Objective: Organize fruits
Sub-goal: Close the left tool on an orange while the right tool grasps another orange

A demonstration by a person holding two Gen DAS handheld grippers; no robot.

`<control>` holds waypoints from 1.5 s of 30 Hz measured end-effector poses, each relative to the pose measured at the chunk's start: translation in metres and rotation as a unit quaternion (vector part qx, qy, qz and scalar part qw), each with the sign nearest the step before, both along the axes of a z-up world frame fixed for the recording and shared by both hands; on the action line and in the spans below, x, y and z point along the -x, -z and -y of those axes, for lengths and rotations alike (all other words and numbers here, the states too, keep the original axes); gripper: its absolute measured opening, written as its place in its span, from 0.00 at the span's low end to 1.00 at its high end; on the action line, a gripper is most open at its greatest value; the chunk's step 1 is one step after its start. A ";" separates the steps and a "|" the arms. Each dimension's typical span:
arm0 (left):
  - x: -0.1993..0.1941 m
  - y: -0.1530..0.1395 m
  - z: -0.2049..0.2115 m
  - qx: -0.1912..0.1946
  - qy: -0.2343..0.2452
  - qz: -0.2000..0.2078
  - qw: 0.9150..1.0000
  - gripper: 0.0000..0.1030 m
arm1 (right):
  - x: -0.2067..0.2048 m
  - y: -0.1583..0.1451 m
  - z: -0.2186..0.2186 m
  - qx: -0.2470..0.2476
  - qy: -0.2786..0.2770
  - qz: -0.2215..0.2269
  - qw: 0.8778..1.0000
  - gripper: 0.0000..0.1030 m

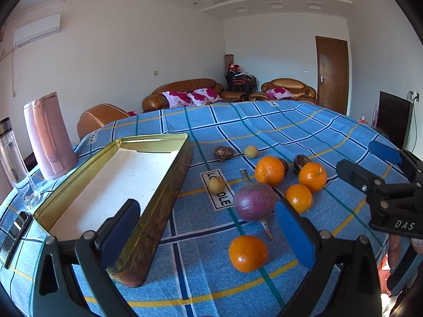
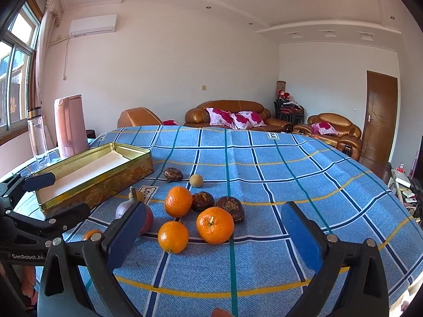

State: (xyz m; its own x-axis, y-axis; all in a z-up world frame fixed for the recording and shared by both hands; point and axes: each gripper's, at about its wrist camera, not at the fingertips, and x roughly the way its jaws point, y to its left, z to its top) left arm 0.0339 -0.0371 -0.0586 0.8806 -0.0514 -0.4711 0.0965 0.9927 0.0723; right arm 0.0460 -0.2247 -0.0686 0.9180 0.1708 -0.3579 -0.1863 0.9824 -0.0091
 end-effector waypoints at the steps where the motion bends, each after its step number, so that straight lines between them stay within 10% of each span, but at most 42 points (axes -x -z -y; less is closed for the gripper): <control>1: 0.000 0.001 0.002 0.000 0.006 -0.002 1.000 1.00 | -0.001 0.002 0.001 -0.001 0.001 -0.005 1.000 0.99; 24: -0.018 0.041 0.020 0.002 0.068 -0.105 0.992 0.39 | -0.039 0.038 -0.039 0.045 -0.091 -0.129 0.986 0.47; 45: -0.014 0.037 0.013 0.014 0.070 -0.084 0.994 0.37 | -0.037 0.042 -0.047 0.053 -0.116 -0.130 0.983 0.38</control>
State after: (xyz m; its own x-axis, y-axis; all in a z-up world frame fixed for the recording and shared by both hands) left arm 0.0482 -0.0505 -0.0955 0.7729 -0.1833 -0.6075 0.2429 0.9699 0.0163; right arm 0.0835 -0.1779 -0.1110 0.7331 0.3141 -0.6032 -0.4155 0.9091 -0.0315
